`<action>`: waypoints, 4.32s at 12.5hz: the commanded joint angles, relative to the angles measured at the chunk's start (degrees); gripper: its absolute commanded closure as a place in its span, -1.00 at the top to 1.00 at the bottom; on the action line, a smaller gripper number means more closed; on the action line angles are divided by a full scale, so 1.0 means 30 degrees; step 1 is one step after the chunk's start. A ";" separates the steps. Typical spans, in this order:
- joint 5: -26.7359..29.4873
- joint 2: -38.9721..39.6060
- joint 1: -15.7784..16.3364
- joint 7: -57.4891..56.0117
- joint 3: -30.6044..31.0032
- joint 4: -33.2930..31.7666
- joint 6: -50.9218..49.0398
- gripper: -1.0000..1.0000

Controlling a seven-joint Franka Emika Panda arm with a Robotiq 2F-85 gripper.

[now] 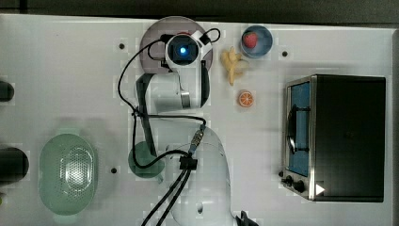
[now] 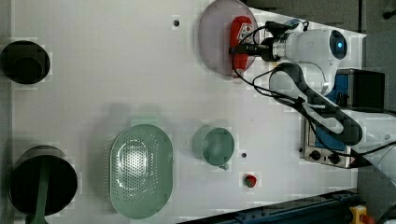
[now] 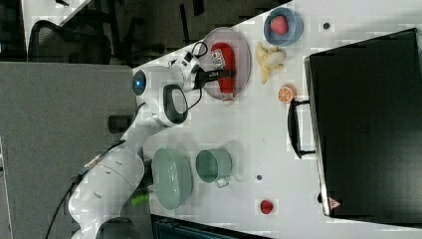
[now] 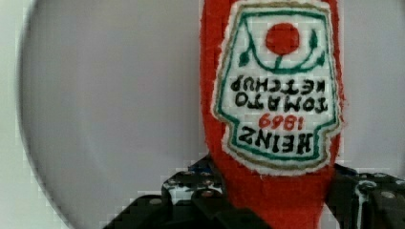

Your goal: Pick ketchup from plate and place it on table.

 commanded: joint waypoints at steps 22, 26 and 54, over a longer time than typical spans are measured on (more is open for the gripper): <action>0.2505 -1.5422 -0.1329 -0.0370 -0.2235 -0.8012 -1.0342 0.20; 0.2491 -1.5350 -0.1257 -0.0372 -0.2101 -1.2318 -0.5856 0.20; 0.0918 -1.8410 -0.1087 1.0713 -0.1502 -0.3041 -1.7811 1.00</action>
